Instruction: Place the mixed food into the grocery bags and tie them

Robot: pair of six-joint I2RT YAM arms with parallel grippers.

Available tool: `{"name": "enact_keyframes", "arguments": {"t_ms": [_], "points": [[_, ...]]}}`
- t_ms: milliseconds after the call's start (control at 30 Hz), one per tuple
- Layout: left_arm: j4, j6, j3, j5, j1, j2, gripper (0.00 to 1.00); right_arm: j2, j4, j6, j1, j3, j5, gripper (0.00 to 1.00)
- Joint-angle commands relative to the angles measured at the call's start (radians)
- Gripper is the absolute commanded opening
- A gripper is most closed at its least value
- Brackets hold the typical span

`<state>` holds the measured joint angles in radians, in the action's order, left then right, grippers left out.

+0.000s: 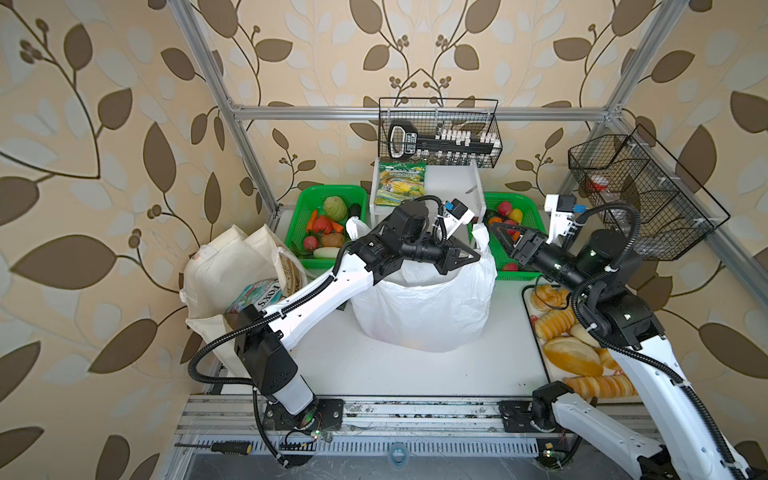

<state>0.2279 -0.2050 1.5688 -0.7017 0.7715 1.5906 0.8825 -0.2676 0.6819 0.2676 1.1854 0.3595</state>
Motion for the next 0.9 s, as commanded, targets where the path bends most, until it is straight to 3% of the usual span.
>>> {"name": "enact_keyframes", "arguments": {"t_ms": [0, 233, 433, 600, 767, 867], "points": [[-0.077, -0.023, -0.029, -0.004, 0.000, -0.078, 0.00, -0.031, 0.049, -0.060, -0.074, -0.052, 0.188, 0.59], [-0.089, -0.028, -0.065, 0.001, 0.000, -0.109, 0.00, -0.074, 0.143, -0.286, -0.129, -0.228, 0.472, 0.70], [-0.085, -0.034, -0.079, -0.005, 0.000, -0.117, 0.00, -0.063, 0.170, -0.356, -0.129, -0.293, 0.487, 0.78], [-0.087, -0.036, -0.083, -0.016, 0.000, -0.122, 0.00, -0.004, 0.208, -0.429, -0.129, -0.292, 0.591, 0.81], [-0.085, -0.032, -0.082, -0.019, 0.000, -0.126, 0.00, 0.048, 0.202, -0.561, -0.129, -0.284, 0.687, 0.81], [-0.084, -0.031, -0.079, -0.022, 0.000, -0.129, 0.00, 0.065, 0.157, -0.678, -0.128, -0.286, 0.681, 0.81]]}}
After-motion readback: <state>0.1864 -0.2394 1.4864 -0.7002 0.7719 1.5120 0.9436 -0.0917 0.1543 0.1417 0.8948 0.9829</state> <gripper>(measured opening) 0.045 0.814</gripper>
